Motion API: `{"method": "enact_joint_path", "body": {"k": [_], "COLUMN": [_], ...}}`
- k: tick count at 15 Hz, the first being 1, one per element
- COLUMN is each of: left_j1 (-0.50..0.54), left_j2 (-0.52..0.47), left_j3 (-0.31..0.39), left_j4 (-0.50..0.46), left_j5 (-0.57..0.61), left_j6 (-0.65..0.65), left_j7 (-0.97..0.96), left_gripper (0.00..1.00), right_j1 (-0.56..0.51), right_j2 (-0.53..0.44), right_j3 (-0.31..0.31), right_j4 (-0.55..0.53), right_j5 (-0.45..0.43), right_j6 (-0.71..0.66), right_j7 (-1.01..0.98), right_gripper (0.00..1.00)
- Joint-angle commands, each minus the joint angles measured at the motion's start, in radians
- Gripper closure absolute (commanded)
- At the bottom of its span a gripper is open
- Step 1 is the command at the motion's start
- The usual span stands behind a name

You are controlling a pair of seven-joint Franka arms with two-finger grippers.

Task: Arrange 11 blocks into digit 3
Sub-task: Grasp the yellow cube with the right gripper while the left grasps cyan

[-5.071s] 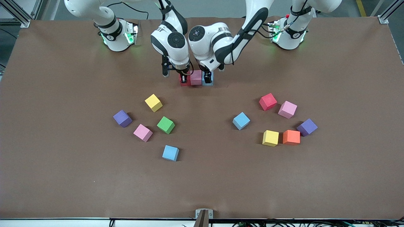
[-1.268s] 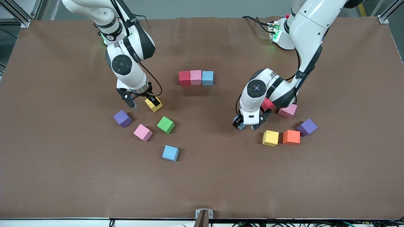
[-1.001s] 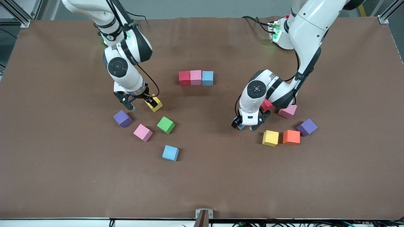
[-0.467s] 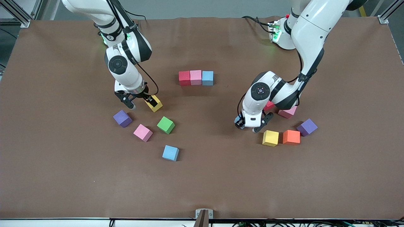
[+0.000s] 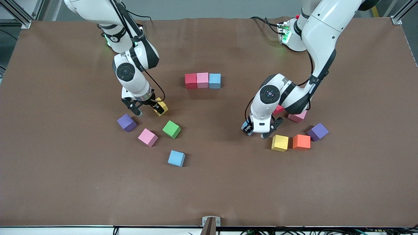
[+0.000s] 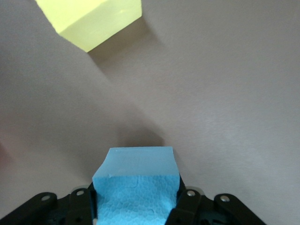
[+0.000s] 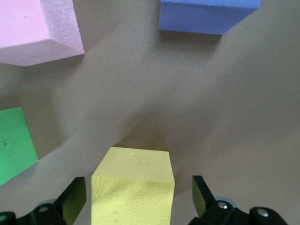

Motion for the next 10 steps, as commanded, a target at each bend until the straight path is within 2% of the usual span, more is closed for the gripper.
{"method": "enact_joint_path", "body": {"k": [1, 4, 10], "left_j1": [0.009, -0.002, -0.01], "left_j2": [-0.037, -0.029, -0.023], "left_j3": [-0.012, -0.011, -0.017], "left_j4": [0.003, 0.084, 0.109], "left_j5": [-0.028, -0.028, -0.031], "left_j6": [-0.026, -0.15, -0.182], "left_j7": [-0.003, 0.008, 0.006], "left_gripper": [0.57, 0.57, 0.56], "right_j1": [-0.022, -0.022, -0.019], "right_j2": [-0.007, -0.007, -0.007], "right_j3": [0.014, 0.014, 0.015], "right_j4": [-0.01, -0.009, -0.004], "right_j5": [-0.007, 0.004, 0.006], "right_j6": [0.007, 0.005, 0.008], "right_j7": [-0.004, 0.002, 0.131], "right_gripper": [0.02, 0.11, 0.12]}}
